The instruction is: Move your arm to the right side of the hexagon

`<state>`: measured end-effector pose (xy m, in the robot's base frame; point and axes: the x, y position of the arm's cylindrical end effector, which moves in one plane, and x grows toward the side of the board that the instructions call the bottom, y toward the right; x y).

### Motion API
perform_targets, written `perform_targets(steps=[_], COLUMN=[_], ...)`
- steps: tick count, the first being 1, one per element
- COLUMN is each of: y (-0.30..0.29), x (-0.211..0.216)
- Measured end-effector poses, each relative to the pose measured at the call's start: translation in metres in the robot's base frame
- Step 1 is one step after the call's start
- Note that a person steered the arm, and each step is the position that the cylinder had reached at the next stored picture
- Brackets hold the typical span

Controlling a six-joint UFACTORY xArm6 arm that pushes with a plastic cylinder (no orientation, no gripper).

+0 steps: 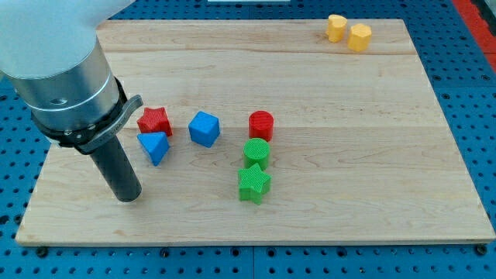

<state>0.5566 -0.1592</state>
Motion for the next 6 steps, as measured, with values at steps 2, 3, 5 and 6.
perform_targets(steps=[2, 3, 5, 6], y=[-0.003, 0.117, 0.292, 0.305], x=[0.031, 0.051, -0.083, -0.204])
